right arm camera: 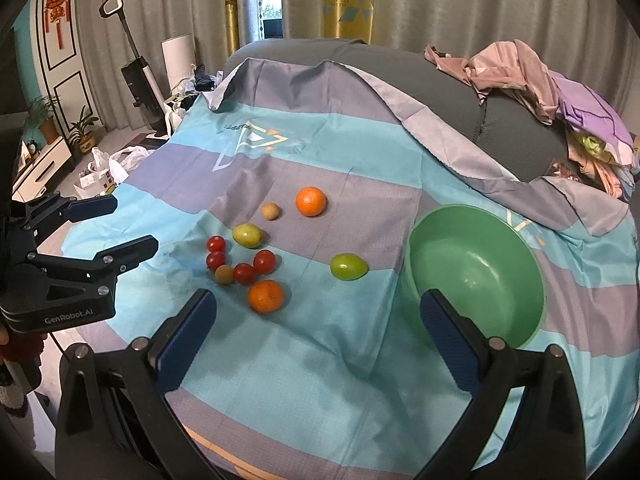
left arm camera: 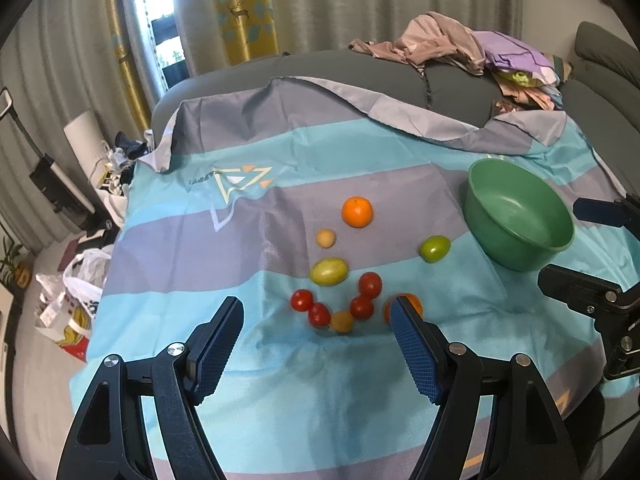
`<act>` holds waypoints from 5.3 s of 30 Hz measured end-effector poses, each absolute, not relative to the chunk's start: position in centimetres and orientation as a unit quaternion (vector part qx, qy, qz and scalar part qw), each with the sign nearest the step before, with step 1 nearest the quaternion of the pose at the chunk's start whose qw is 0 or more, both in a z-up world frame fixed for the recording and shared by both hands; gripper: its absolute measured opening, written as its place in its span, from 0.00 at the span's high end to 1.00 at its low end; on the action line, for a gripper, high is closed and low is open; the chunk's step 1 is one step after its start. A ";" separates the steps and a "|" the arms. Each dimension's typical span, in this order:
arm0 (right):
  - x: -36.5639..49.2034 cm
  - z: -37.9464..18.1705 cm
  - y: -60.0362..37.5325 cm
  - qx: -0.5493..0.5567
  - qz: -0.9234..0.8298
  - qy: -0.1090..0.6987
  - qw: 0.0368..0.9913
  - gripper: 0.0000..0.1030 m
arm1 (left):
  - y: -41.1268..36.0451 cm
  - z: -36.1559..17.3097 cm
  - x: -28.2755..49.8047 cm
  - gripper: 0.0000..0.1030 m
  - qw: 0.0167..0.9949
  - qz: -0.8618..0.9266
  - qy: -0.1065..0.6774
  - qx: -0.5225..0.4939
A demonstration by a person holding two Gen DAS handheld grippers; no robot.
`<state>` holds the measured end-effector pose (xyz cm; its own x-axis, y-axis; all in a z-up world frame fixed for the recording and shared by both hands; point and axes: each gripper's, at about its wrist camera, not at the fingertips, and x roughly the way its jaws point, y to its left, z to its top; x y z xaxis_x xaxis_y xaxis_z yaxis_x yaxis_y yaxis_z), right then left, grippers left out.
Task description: Organize fruits
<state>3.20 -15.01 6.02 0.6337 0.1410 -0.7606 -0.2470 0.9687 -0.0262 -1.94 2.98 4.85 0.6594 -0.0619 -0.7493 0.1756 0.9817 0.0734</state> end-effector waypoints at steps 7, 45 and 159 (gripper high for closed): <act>3.1 6.0 -14.9 -0.060 0.107 0.412 0.903 0.00 | 2.8 4.5 -2.0 0.26 0.908 -0.070 0.408 0.069; 4.9 2.5 -15.4 -0.018 0.137 0.435 0.890 0.01 | 4.2 0.1 0.2 0.26 0.895 -0.117 0.431 0.013; 7.6 0.5 -30.2 0.168 0.075 0.381 0.906 0.71 | -10.2 2.7 6.5 0.74 0.860 -0.331 0.384 0.056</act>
<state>7.64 -30.17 0.51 0.6992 0.2634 -0.6646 -0.0082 0.9325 0.3610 6.55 -10.25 2.65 0.4862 -0.5254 -0.6983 0.6120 0.7751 -0.1572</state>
